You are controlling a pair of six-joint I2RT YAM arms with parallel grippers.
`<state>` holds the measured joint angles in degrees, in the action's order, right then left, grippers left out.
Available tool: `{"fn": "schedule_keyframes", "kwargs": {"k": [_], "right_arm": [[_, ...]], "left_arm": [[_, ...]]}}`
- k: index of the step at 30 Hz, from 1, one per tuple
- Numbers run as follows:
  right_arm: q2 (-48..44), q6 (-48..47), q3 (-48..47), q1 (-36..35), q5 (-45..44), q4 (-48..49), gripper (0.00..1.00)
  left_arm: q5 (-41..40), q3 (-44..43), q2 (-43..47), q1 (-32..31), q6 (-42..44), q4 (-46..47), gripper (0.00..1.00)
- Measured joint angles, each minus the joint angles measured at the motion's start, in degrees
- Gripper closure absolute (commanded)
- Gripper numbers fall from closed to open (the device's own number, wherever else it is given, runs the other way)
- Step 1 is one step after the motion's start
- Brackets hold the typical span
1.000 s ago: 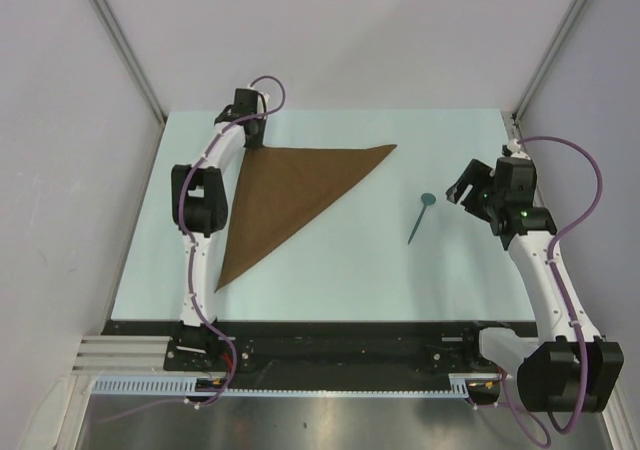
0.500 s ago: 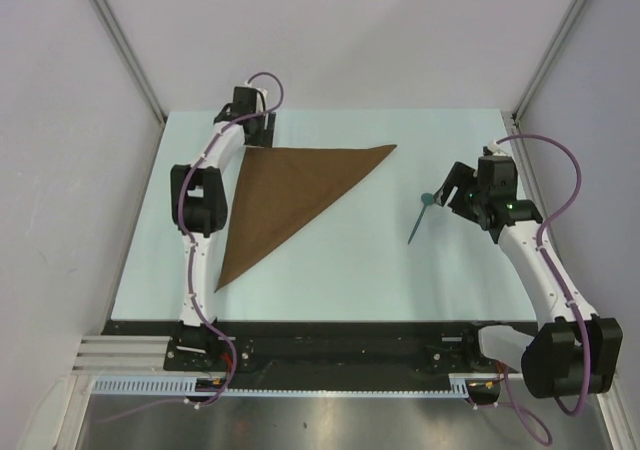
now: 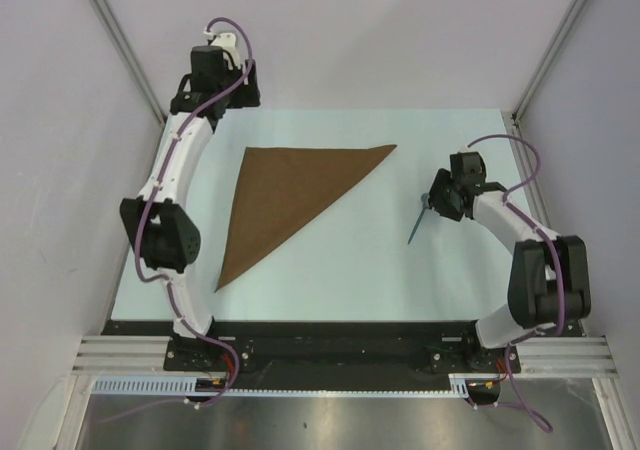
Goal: Fold the napkin, place the utensils inside, and roll it up
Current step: Grab a utensil with the right arm
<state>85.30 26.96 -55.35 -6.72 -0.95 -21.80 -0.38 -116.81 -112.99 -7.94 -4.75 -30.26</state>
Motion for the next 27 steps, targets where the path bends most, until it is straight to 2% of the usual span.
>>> {"fn": "schedule_keyframes", "kwargs": {"k": [4, 9, 14, 22, 27], "right_arm": [[7.61, 0.02, -3.93, -0.37, 0.37, 2.05, 0.51], [14.64, 0.02, -9.01, -0.96, -0.07, 3.39, 0.58], [18.49, 0.0, -11.78, -1.92, -2.34, 3.02, 0.6], [20.46, 0.02, -12.76, -4.22, -6.91, 1.07, 0.61], [21.73, 0.11, -14.12, -5.03, -9.35, -0.22, 0.67]], "left_arm": [[1.92, 8.0, 9.01, -1.36, -2.14, 1.09, 0.22], [5.55, 27.3, 20.68, -6.25, -5.11, 5.51, 0.23], [10.36, 40.41, 26.45, -9.22, -8.98, 6.82, 0.24], [13.09, 44.35, 30.49, -9.75, -10.23, 7.13, 0.24], [13.27, 45.94, 32.41, -9.75, -10.21, 8.2, 0.24]]}}
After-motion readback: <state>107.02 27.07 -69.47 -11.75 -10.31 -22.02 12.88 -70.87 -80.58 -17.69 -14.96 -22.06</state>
